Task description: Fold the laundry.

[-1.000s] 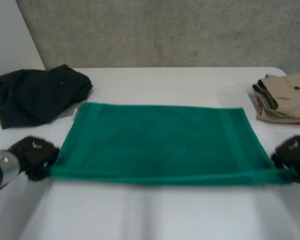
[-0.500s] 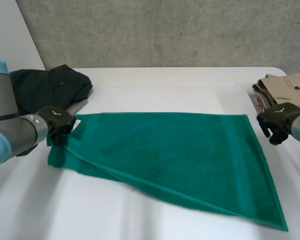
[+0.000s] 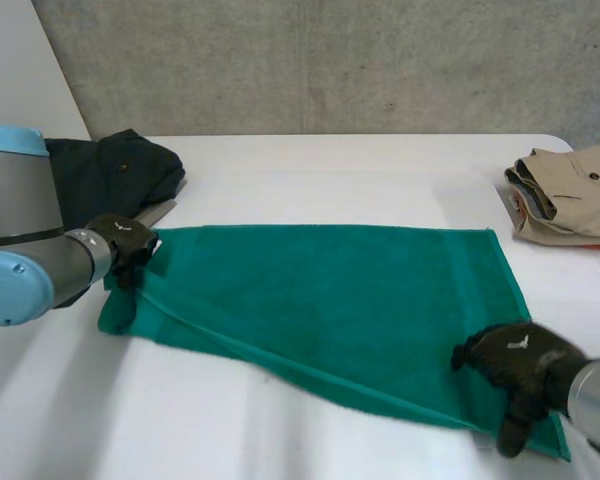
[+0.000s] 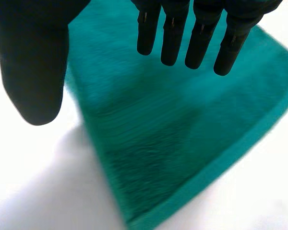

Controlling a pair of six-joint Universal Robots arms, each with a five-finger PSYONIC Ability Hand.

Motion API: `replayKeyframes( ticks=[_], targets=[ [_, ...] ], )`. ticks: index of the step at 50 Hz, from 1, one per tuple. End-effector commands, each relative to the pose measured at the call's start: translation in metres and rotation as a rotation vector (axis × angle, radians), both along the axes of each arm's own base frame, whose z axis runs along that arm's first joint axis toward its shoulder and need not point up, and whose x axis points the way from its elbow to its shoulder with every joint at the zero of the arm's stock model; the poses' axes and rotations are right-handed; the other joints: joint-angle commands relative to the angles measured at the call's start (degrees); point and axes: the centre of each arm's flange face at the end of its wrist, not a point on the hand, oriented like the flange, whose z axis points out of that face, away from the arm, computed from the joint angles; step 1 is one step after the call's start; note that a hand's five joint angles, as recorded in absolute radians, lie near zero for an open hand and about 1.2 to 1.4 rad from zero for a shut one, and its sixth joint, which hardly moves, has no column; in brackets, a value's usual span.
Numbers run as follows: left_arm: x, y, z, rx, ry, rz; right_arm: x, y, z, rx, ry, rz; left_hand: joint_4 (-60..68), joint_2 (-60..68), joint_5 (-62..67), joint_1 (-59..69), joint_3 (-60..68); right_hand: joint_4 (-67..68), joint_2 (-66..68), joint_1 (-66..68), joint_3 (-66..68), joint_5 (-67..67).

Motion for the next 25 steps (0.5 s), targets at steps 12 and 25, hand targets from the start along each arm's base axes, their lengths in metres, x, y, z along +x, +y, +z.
replayKeyframes(
  ticks=[12,25],
  targets=[
    [0.003,-0.016,-0.009,0.028,-0.033,0.061,0.006,0.012,-0.034,-0.097,-0.018,0.038,11.5,11.5,13.3,13.9,12.0,16.2,15.3,15.7,15.4,16.4],
    [0.009,0.002,0.004,0.08,-0.004,0.083,-0.003,-0.012,-0.032,-0.251,0.014,0.002,11.5,11.5,13.3,13.9,12.0,57.4,56.6,56.9,56.7,57.6]
  ],
)
